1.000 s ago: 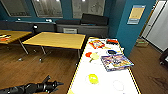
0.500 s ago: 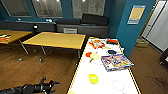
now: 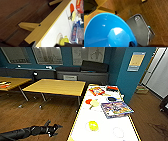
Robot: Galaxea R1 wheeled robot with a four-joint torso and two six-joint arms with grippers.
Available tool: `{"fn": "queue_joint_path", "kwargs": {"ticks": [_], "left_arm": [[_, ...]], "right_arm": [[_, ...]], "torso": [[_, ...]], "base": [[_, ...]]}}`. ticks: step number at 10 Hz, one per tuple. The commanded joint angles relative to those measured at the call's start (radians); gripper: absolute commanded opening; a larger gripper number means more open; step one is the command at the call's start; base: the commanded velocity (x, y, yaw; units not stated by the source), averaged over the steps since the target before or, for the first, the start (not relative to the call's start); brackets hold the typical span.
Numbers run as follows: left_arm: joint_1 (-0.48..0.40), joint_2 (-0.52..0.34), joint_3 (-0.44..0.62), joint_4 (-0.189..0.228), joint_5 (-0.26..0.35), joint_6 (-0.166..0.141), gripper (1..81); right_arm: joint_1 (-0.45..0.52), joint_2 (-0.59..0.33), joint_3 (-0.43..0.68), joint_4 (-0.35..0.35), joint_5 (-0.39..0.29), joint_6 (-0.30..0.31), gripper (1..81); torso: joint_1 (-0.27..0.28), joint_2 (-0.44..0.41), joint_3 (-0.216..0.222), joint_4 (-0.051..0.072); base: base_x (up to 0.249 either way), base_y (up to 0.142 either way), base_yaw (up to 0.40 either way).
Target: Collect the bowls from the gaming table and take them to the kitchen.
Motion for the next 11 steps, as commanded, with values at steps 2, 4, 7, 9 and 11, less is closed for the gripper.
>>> {"fn": "queue_joint_path", "kwargs": {"ticks": [2,4,7,9,11], "left_arm": [[-0.153,0.026,-0.053,0.042,0.088,0.0,81.1],[-0.167,0.057,-0.073,0.045,0.11,0.0,81.1],[-0.172,0.078,-0.08,0.046,0.112,0.0,81.1],[-0.172,0.077,-0.082,0.046,0.112,0.0,81.1],[-0.176,0.092,-0.09,0.045,0.108,0.002,81.1]], "right_arm": [[0.04,-0.046,0.01,-0.023,-0.049,-0.004,1.0],[0.04,-0.046,0.01,-0.025,-0.049,-0.006,1.0],[0.04,-0.049,0.01,-0.026,-0.049,-0.006,1.0],[0.04,-0.048,0.012,-0.038,-0.049,-0.004,1.0],[0.043,-0.051,0.015,-0.038,-0.049,-0.004,1.0]], "torso": [[0.0,0.0,0.0,0.0],[0.0,0.0,-0.036,0.0],[0.0,0.0,-0.1,0.0],[0.0,0.001,-0.087,0.0],[0.001,0.001,-0.122,0.0]], "base": [[0.0,0.0,0.0],[0.0,0.0,0.0],[0.0,0.0,0.0],[0.0,0.0,0.0],[0.0,0.0,0.0]]}}
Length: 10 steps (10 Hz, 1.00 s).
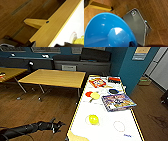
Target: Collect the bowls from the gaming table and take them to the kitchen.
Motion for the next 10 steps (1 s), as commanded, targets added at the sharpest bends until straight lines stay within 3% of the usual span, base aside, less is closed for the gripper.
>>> {"fn": "queue_joint_path", "kwargs": {"ticks": [1,4,10], "left_arm": [[-0.148,0.001,0.0,0.007,0.033,0.0,81.1],[-0.191,0.064,0.0,0.016,0.039,0.002,81.1],[-0.205,0.216,-0.137,0.027,0.085,0.002,81.1]], "right_arm": [[0.019,-0.054,0.018,-0.027,-0.05,-0.002,1.0],[0.019,-0.057,0.021,-0.027,-0.052,-0.002,1.0],[0.037,-0.049,0.028,-0.028,-0.078,-0.002,1.0]], "torso": [[0.0,0.0,0.0,0.0],[0.0,0.0,0.0,0.0],[0.0,0.0,0.0,0.0]], "base": [[0.0,0.0,0.0],[0.0,0.0,0.0],[0.0,0.0,0.0]]}}
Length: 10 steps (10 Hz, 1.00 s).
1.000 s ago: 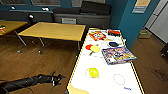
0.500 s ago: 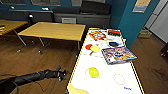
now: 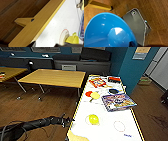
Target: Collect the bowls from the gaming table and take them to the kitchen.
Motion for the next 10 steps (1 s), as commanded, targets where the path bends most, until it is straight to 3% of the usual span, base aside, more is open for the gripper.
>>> {"fn": "queue_joint_path", "kwargs": {"ticks": [1,9,10], "left_arm": [[-0.142,0.049,-0.052,0.026,0.068,0.0,81.1],[-0.168,0.178,-0.122,0.035,0.076,0.007,81.1],[-0.166,0.209,-0.152,0.035,0.098,0.01,81.1]], "right_arm": [[0.03,-0.043,0.02,-0.025,-0.056,-0.002,1.0],[0.038,-0.032,0.017,-0.028,-0.073,-0.003,1.0],[0.039,-0.03,0.017,-0.028,-0.073,-0.003,1.0]], "torso": [[0.0,0.0,0.0,0.0],[0.0,0.001,0.0,0.0],[0.0,0.001,0.0,0.0]], "base": [[0.0,0.0,0.0],[0.0,0.0,0.0],[0.0,0.0,0.0]]}}
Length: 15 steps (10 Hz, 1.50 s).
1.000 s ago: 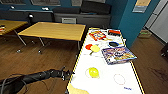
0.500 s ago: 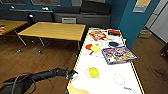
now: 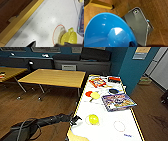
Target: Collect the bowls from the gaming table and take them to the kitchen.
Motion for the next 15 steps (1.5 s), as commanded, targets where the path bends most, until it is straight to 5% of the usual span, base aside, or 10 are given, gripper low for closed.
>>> {"fn": "queue_joint_path", "kwargs": {"ticks": [1,4,7,9,15], "left_arm": [[-0.143,0.038,-0.035,0.002,0.057,0.01,81.1],[-0.155,0.066,-0.059,0.005,0.066,0.01,81.1],[-0.204,0.067,-0.047,-0.066,0.192,0.01,81.1],[-0.206,0.064,-0.052,-0.106,0.223,0.01,81.1],[-0.198,0.149,-0.132,-0.117,0.209,-0.01,81.1]], "right_arm": [[0.024,-0.047,0.017,-0.024,-0.052,-0.002,1.0],[0.024,-0.044,0.02,-0.03,-0.056,-0.002,1.0],[0.027,-0.041,0.023,-0.03,-0.056,-0.003,1.0],[0.027,-0.038,0.02,-0.031,-0.056,-0.003,1.0],[0.027,-0.028,0.009,-0.033,-0.067,-0.003,1.0]], "torso": [[0.0,0.0,0.0,0.0],[0.0,0.0,0.0,0.0],[0.0,0.0,0.0,0.0],[0.0,0.0,0.0,0.0],[0.0,0.0,0.0,0.0]], "base": [[0.0,0.0,0.0],[0.0,0.0,0.0],[0.0,0.0,0.0],[0.0,0.0,0.0],[0.0,0.0,0.0]]}}
